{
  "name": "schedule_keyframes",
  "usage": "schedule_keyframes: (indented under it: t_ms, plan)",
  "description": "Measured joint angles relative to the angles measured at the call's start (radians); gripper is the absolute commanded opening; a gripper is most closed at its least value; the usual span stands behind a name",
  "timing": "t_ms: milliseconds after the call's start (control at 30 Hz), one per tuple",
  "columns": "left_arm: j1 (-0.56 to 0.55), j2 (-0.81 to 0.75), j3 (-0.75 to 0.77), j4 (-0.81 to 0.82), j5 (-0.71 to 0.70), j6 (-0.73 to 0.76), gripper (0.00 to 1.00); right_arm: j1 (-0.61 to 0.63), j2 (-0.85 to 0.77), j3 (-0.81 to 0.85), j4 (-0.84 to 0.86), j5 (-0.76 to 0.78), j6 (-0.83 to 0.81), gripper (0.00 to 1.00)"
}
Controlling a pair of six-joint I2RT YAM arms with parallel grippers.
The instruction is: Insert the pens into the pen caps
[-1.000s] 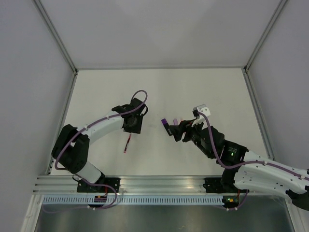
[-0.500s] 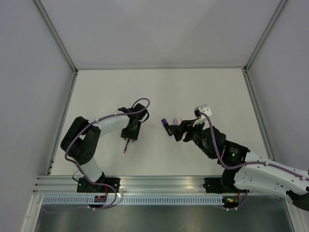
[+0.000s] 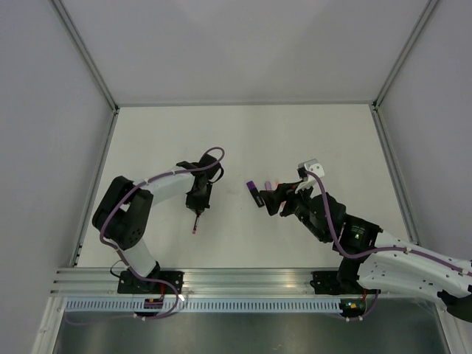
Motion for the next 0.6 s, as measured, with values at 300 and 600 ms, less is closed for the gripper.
schedule_keyframes:
  t_ms: [300, 600]
  plan:
    - [0.013, -0.082, -0.077, 0.101, 0.022, -0.003, 0.02, 0.0, 0.02, -0.02, 0.046, -0.014, 0.015, 0.73]
    - [0.011, -0.461, -0.277, 0.426, 0.344, -0.038, 0.02, 0.0, 0.105, -0.093, 0.15, 0.006, 0.108, 0.72]
